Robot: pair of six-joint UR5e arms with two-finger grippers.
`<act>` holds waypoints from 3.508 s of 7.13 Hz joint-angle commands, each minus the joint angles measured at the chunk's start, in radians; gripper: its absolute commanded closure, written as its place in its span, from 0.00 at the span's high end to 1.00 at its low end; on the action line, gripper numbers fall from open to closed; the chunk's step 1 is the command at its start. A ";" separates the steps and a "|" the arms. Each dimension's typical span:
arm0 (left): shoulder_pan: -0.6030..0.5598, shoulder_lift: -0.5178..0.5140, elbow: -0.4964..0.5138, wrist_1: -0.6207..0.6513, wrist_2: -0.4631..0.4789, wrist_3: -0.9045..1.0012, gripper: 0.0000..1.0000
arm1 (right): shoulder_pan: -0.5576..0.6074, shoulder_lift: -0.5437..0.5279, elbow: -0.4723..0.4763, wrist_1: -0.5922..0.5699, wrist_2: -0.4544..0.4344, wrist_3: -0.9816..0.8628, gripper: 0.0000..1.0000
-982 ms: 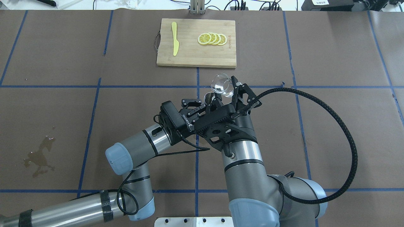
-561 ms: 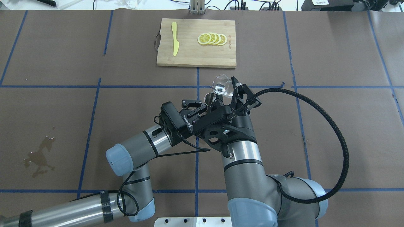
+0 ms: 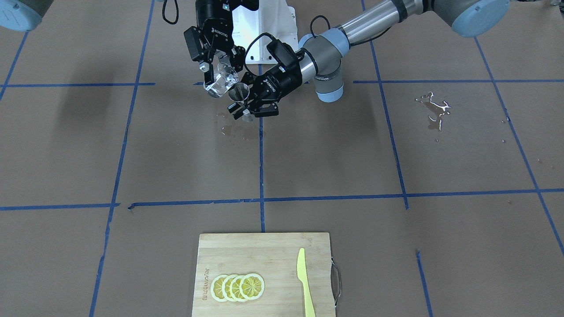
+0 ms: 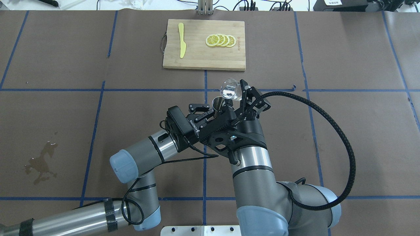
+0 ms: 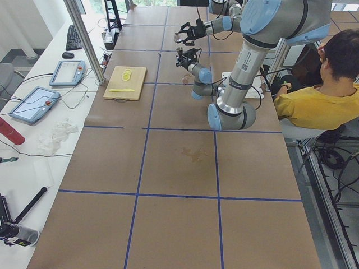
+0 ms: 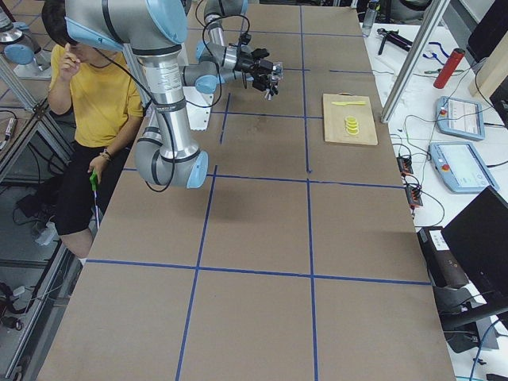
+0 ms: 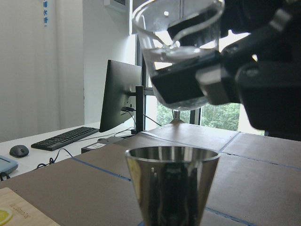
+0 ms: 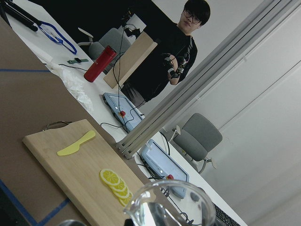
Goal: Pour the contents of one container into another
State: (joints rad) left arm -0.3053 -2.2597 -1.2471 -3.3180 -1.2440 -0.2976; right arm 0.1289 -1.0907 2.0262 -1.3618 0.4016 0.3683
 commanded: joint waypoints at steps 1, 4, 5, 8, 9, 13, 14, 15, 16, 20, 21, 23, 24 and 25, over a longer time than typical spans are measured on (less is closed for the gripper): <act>0.000 0.000 0.000 0.000 0.000 0.000 0.00 | 0.000 0.000 -0.001 -0.003 -0.001 -0.046 0.00; 0.000 0.000 0.000 0.000 0.000 0.000 0.00 | 0.002 0.000 0.000 -0.003 -0.006 -0.120 0.00; 0.000 0.000 0.000 0.000 0.000 0.000 0.00 | 0.000 -0.002 -0.001 -0.005 -0.006 -0.150 0.00; 0.006 0.003 0.000 -0.002 0.008 0.000 0.00 | 0.000 -0.002 -0.001 -0.003 -0.007 -0.192 0.00; 0.008 0.005 0.000 -0.003 0.008 0.000 0.00 | 0.000 -0.002 -0.001 -0.003 -0.010 -0.212 0.00; 0.009 0.005 0.000 -0.005 0.015 -0.003 0.00 | 0.000 -0.002 0.000 -0.003 -0.026 -0.235 0.00; 0.009 0.006 -0.002 -0.005 0.015 -0.005 0.00 | 0.000 -0.002 0.002 -0.003 -0.032 -0.236 0.00; 0.009 0.006 -0.003 -0.005 0.015 -0.005 0.00 | 0.000 -0.002 0.002 -0.003 -0.042 -0.249 0.00; 0.009 0.006 -0.003 -0.006 0.017 -0.005 0.00 | -0.002 -0.002 0.003 -0.003 -0.044 -0.249 0.00; 0.009 0.006 -0.008 -0.006 0.017 -0.005 0.00 | -0.012 -0.002 -0.001 0.003 -0.046 -0.218 0.00; 0.009 0.006 -0.008 -0.006 0.017 -0.005 0.00 | -0.012 -0.002 -0.001 0.007 -0.044 -0.116 0.00; 0.009 0.006 -0.011 -0.009 0.029 -0.005 0.00 | -0.011 -0.002 0.015 0.098 -0.033 -0.031 0.00; 0.008 0.006 -0.012 -0.014 0.041 -0.005 0.00 | -0.006 -0.015 0.012 0.221 -0.018 0.027 0.00; 0.003 0.006 -0.012 -0.014 0.046 -0.005 0.00 | -0.005 -0.017 0.015 0.234 -0.012 0.132 0.00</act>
State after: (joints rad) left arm -0.2983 -2.2534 -1.2585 -3.3300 -1.2068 -0.3022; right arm 0.1214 -1.1018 2.0388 -1.1867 0.3794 0.3981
